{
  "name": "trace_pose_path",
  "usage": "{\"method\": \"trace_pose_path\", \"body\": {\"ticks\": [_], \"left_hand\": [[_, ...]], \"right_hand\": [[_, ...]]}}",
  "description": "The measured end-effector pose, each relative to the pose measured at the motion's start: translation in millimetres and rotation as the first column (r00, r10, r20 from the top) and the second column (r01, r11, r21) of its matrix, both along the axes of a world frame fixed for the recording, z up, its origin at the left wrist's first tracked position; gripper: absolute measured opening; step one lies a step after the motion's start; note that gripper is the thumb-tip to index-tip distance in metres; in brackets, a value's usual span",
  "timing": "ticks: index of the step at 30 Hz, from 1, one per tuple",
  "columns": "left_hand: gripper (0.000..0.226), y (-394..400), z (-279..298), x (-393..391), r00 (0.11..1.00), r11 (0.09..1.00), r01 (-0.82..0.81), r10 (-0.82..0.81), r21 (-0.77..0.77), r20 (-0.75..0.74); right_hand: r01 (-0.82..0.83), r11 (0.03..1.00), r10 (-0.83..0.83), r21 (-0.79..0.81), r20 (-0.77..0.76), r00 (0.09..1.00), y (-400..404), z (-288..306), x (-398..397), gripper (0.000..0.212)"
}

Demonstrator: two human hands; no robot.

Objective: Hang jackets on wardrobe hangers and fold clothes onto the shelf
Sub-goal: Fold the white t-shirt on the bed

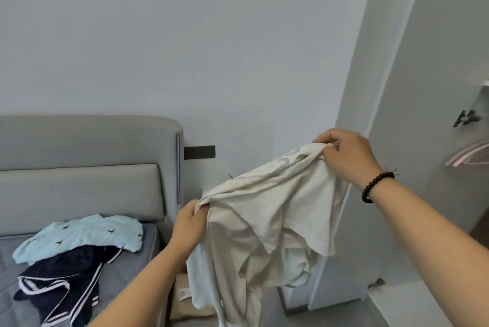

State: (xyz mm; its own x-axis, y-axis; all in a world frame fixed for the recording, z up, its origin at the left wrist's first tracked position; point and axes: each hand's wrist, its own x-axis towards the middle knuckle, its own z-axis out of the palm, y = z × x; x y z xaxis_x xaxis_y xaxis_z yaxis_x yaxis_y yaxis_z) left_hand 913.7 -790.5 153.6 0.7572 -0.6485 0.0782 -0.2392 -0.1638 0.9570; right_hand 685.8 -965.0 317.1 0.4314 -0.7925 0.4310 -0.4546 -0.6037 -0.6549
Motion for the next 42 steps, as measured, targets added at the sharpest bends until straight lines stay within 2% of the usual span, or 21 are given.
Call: {"method": "trace_pose_path", "body": {"ticks": [6, 8, 10, 12, 13, 17, 18, 20, 22, 24, 26, 29, 31, 34, 36, 38, 40, 42], "left_hand": [[0.034, -24, 65, -27, 0.993, 0.999, 0.003, 0.003, -0.046, 0.121], [0.033, -29, 81, -34, 0.996, 0.996, -0.018, 0.026, -0.089, 0.091], [0.025, -32, 96, -43, 1.000, 0.996, 0.016, -0.014, -0.088, 0.026], [0.008, -34, 103, -54, 0.987, 0.987, 0.156, -0.157, -0.031, -0.021], [0.013, -32, 106, -61, 0.970, 0.970, 0.241, -0.242, -0.010, -0.038], [0.077, -22, 105, -85, 0.822, 0.821, 0.569, -0.568, 0.042, -0.042], [0.082, -18, 104, -93, 0.783, 0.782, 0.622, -0.620, 0.045, -0.036], [0.064, -11, 102, -102, 0.750, 0.750, 0.661, -0.661, 0.028, -0.018], [0.035, -5, 99, -98, 0.809, 0.809, 0.588, -0.588, -0.002, -0.002], [0.023, 6, 102, -84, 0.865, 0.866, 0.500, -0.500, -0.033, -0.027], [0.029, 17, 107, -68, 0.877, 0.881, 0.464, -0.472, -0.090, -0.092], [0.034, 27, 115, -52, 0.868, 0.894, 0.403, -0.441, -0.196, -0.228], [0.026, 28, 121, -44, 0.856, 0.903, 0.337, -0.412, -0.267, -0.312], [0.027, 27, 132, -35, 0.866, 0.912, 0.253, -0.362, -0.323, -0.344], [0.030, 27, 138, -33, 0.874, 0.912, 0.223, -0.344, -0.344, -0.345], [0.030, 27, 141, -30, 0.872, 0.914, 0.196, -0.328, -0.354, -0.363], [0.029, 29, 143, -28, 0.872, 0.916, 0.193, -0.324, -0.351, -0.368], [0.025, 33, 144, -26, 0.880, 0.916, 0.211, -0.330, -0.342, -0.341]], "right_hand": [[0.184, 0.981, -0.170, 0.069, -0.166, 0.971, -43, -9, -71, 0.032], [0.196, 0.971, -0.170, 0.136, -0.184, 0.968, -44, -7, -79, 0.033], [0.137, 0.959, -0.127, 0.249, -0.058, 0.990, -36, -2, -77, 0.034], [0.012, 0.919, -0.071, 0.393, 0.135, 0.988, -22, 5, -68, 0.033], [-0.051, 0.900, -0.044, 0.433, 0.207, 0.977, -13, 9, -61, 0.032], [-0.211, 0.885, 0.062, 0.415, 0.344, 0.937, 23, 24, -25, 0.028], [-0.250, 0.877, 0.094, 0.410, 0.364, 0.927, 33, 27, -16, 0.026], [-0.334, 0.848, 0.176, 0.411, 0.375, 0.910, 54, 28, 5, 0.023], [-0.405, 0.825, 0.275, 0.395, 0.345, 0.897, 76, 26, 22, 0.023], [-0.460, 0.809, 0.352, 0.366, 0.325, 0.878, 92, 25, 30, 0.023], [-0.502, 0.787, 0.376, 0.358, 0.367, 0.851, 100, 25, 30, 0.024], [-0.513, 0.777, 0.327, 0.365, 0.461, 0.825, 101, 11, 22, 0.030], [-0.461, 0.803, 0.306, 0.377, 0.403, 0.862, 101, -11, 21, 0.036], [-0.372, 0.830, 0.290, 0.415, 0.249, 0.924, 107, -53, 26, 0.056], [-0.340, 0.844, 0.242, 0.415, 0.273, 0.931, 119, -75, 33, 0.070], [-0.305, 0.877, 0.192, 0.372, 0.311, 0.931, 134, -93, 41, 0.076], [-0.242, 0.922, 0.178, 0.302, 0.225, 0.958, 145, -107, 50, 0.064], [-0.217, 0.947, 0.195, 0.235, 0.112, 0.974, 146, -118, 57, 0.035]]}}
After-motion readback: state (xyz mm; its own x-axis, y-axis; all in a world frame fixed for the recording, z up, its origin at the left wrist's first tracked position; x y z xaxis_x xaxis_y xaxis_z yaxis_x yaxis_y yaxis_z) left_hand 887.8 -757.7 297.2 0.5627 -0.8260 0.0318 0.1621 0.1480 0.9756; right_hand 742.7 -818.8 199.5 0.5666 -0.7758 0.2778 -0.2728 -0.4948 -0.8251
